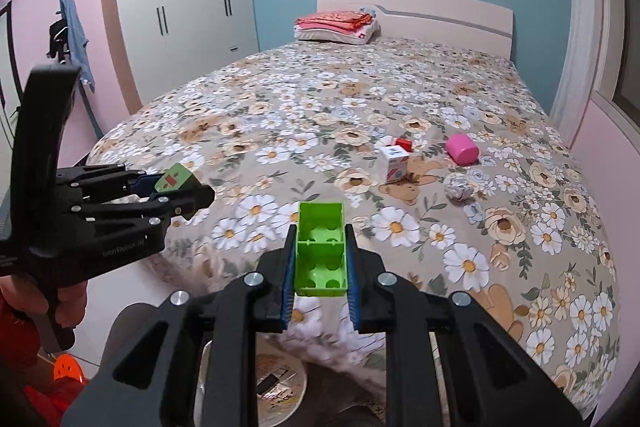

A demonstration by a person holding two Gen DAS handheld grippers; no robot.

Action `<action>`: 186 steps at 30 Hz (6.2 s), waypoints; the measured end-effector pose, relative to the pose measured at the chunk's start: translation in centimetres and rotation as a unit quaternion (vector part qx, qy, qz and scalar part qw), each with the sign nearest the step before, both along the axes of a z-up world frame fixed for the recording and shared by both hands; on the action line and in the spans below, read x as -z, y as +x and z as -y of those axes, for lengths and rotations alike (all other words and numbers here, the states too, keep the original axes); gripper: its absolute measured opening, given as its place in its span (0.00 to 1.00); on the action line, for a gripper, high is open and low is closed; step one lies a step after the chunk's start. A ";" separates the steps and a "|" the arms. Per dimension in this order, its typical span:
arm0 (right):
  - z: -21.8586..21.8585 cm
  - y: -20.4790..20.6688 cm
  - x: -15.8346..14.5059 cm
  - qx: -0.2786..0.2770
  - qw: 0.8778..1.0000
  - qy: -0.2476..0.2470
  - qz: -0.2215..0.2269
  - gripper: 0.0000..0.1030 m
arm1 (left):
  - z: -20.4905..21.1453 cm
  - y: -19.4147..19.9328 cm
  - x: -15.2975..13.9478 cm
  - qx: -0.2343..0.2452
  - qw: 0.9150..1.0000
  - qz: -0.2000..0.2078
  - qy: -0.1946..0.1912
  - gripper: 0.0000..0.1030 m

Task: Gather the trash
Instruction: 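Carry the green cube and lime brick with both tools over the trash bin, then open the left tool and right tool to drop both blocks into the bin, then move the left tool to the white box while the right tool reaches the crumpled paper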

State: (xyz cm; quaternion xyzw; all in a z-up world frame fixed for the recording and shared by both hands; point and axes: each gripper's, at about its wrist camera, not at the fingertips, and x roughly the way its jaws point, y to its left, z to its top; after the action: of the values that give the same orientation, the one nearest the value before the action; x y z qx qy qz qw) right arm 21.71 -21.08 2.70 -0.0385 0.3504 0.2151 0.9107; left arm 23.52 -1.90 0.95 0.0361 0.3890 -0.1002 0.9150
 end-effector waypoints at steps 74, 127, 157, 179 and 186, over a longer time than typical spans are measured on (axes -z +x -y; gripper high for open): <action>-12.6 -2.5 46.6 -0.002 0.884 -0.094 -0.457 0.23 | -5.2 -1.6 45.7 -0.028 0.900 -0.433 0.033 0.30; -10.5 -4.0 36.9 0.003 0.931 -0.079 -0.357 0.40 | -4.3 -2.7 36.7 -0.024 0.940 -0.334 0.060 0.53; 3.3 -5.4 6.9 0.068 0.995 0.007 -0.073 0.46 | 0.2 -1.1 7.6 0.052 0.996 -0.078 0.005 0.56; 8.6 8.6 9.3 0.148 0.986 0.022 -0.078 0.63 | 5.3 14.2 9.7 0.087 0.995 -0.045 0.000 0.69; 10.0 13.4 11.1 0.161 0.984 0.023 -0.076 0.75 | 6.8 19.7 11.3 0.091 0.996 -0.024 0.009 0.75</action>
State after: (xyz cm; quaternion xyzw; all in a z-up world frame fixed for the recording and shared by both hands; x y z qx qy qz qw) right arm 35.07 -31.04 -8.44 0.0561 0.4153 0.0756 0.9048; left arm 43.17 -8.70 -10.34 0.0767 0.4065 -0.1803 0.8924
